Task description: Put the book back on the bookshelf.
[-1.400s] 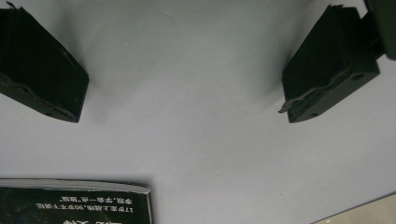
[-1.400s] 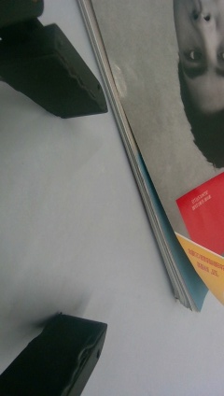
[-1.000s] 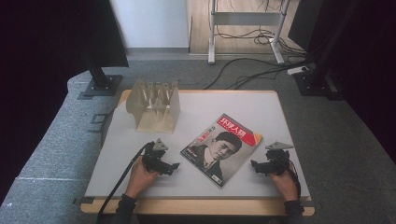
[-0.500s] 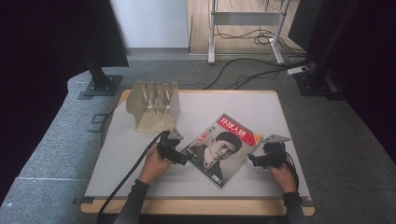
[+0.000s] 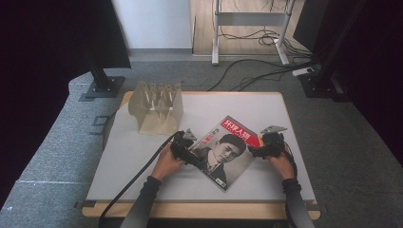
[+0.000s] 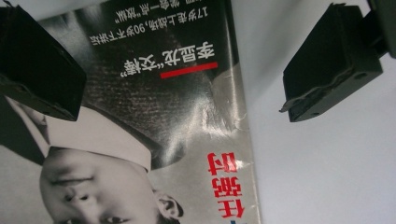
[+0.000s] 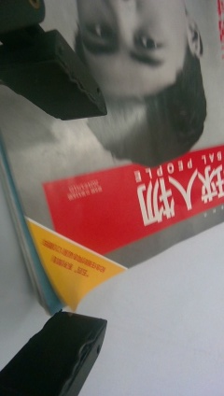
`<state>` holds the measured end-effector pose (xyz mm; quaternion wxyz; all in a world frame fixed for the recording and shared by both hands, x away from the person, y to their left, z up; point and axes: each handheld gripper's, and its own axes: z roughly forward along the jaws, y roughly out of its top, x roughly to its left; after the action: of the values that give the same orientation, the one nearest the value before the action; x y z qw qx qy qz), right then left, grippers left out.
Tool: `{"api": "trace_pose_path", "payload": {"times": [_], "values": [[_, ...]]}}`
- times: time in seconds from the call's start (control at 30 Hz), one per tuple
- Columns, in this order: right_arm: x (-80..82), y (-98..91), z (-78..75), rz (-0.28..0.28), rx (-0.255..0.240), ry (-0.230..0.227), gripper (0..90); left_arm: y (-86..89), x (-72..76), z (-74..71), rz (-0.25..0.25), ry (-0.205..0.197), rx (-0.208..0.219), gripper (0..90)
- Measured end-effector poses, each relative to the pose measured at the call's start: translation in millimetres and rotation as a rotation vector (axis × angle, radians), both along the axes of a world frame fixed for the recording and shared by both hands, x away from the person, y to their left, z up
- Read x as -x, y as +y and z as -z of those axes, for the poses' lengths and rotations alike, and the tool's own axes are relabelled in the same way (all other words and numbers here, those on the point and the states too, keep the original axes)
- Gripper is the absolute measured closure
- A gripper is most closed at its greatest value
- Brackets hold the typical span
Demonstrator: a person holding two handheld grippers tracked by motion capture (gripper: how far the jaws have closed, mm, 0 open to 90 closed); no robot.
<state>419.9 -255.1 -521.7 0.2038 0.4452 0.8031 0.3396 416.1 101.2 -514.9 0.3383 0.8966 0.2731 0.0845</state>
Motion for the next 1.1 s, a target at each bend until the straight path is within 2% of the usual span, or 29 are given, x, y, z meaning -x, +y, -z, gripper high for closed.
{"api": "trace_pose_path", "payload": {"times": [0.1, 0.17, 0.33, 0.5, 0.7, 0.9, 1.1], "values": [[-6.4, -2.3, 3.6, 0.008, 0.004, 0.004, 0.5, -4.1, -0.7, 6.8, 0.015, 0.018, -0.012, 0.0], [-9.3, -4.5, 6.4, 0.005, -0.005, 0.014, 0.9, -6.1, 0.6, 9.4, 0.027, 0.036, 0.0, 0.0], [-7.1, -5.9, 10.5, -0.012, -0.061, 0.046, 3.1, -10.3, 6.2, 9.3, 0.04, 0.029, -0.007, 0.0], [-4.2, -6.8, 11.3, -0.01, -0.063, 0.036, 2.9, -10.0, 12.0, 9.3, 0.032, 0.029, -0.007, 0.0], [6.1, -8.1, 10.3, 0.013, -0.042, 0.027, 1.2, -10.1, 23.1, 9.7, 0.03, 0.027, -0.004, 0.0], [16.7, -9.6, 10.7, 0.031, -0.043, 0.026, 0.6, -10.8, 35.8, 10.0, 0.031, 0.025, -0.001, 0.0], [30.1, -10.2, 7.9, 0.042, -0.008, 0.03, 0.0, -12.4, 50.8, 9.5, 0.04, 0.029, -0.007, 0.0]]}}
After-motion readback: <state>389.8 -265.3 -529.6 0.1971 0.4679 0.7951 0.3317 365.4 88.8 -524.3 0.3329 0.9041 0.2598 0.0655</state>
